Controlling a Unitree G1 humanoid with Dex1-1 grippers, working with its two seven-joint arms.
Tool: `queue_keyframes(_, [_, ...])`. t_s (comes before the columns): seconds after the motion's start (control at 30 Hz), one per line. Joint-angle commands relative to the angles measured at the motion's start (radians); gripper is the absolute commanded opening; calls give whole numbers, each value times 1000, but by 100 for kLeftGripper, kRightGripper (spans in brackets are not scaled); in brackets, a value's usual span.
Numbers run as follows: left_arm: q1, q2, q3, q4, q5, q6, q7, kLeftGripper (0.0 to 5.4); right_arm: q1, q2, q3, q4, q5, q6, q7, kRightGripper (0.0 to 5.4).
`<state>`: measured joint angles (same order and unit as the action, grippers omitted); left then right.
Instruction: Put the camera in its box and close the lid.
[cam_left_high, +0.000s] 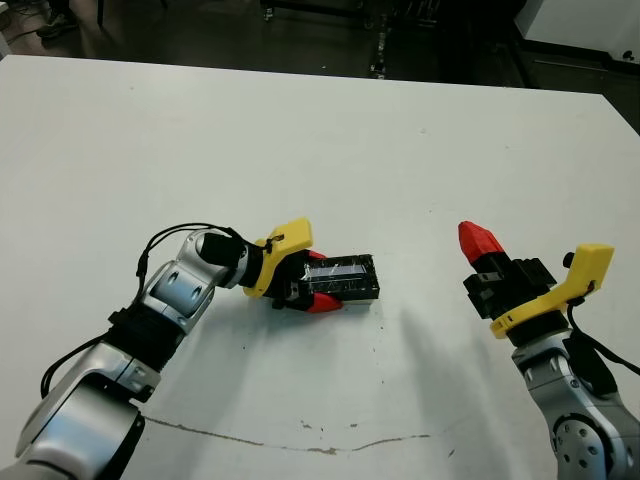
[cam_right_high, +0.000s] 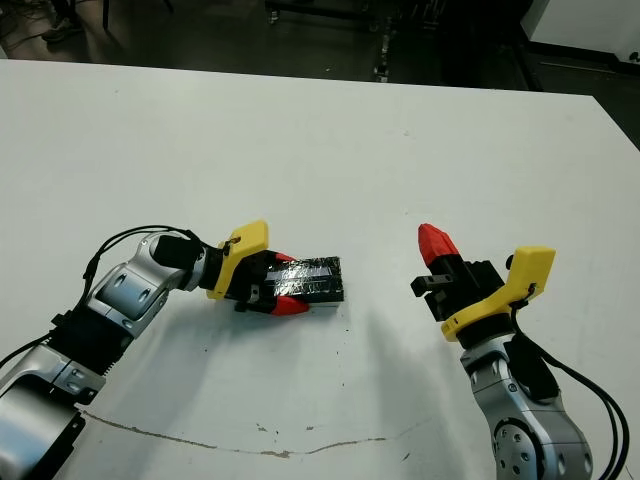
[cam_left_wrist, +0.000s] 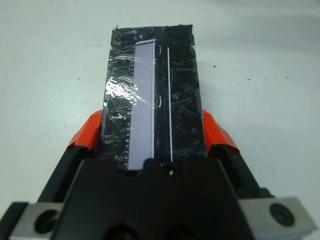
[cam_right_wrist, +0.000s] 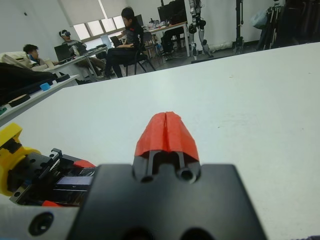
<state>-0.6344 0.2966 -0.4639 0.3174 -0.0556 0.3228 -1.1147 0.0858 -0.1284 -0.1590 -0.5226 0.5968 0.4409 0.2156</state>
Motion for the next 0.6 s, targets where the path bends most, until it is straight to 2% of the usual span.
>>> queue_keyframes(0.03, [31, -18, -91, -25, 94, 67, 55, 316, 9, -15, -4, 7, -1, -3, 8, 0])
queue_keyframes(0.07, [34, -18, -91, -38, 93, 81, 63, 316, 9, -15, -4, 7, 1, -2, 7, 0])
queue_keyframes(0.23, [59, -19, -102, -79, 120, 107, 117, 388, 14, -11, -6, -4, 7, 11, -5, 0])
queue_keyframes(0.6, [103, -4, -73, -37, 116, 12, 162, 533, 15, -18, -5, -2, 9, 5, 4, 0])
